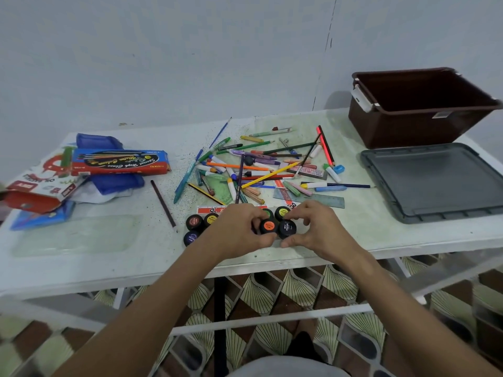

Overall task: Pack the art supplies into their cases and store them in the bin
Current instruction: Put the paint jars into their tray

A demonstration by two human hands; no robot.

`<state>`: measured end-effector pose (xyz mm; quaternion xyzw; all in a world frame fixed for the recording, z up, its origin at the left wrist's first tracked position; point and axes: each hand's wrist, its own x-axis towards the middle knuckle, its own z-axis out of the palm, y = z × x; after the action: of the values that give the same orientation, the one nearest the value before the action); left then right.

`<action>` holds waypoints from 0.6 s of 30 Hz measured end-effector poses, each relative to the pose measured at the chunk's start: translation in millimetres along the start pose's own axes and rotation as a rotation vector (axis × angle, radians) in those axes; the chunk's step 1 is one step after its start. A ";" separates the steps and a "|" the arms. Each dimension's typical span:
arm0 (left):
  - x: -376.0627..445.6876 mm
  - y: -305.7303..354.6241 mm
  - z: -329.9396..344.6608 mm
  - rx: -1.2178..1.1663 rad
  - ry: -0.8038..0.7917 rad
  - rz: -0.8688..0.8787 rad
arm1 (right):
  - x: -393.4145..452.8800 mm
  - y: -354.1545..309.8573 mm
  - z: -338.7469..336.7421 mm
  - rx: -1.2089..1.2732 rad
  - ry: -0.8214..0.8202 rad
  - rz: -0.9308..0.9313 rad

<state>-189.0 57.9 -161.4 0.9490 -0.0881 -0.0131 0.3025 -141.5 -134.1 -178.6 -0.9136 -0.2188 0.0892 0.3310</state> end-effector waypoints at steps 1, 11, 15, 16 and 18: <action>0.5 -1.3 1.4 0.010 -0.002 0.000 | -0.2 1.3 1.1 0.003 0.004 0.002; 8.4 -9.6 4.1 0.199 -0.070 -0.002 | 1.4 6.5 2.3 0.017 -0.009 0.014; 9.0 -13.2 2.1 0.212 -0.114 -0.002 | 0.2 7.6 0.6 0.036 -0.012 0.010; 8.7 -13.8 1.3 0.195 -0.110 0.002 | 0.0 6.6 -0.5 0.039 -0.010 0.005; 7.1 -15.5 -1.7 0.132 -0.083 -0.004 | 0.9 2.5 -3.1 0.066 0.002 -0.010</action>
<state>-179.4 70.0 -168.7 0.9657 -0.0992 -0.0470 0.2353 -138.9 -137.2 -177.9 -0.9011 -0.2200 0.0935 0.3617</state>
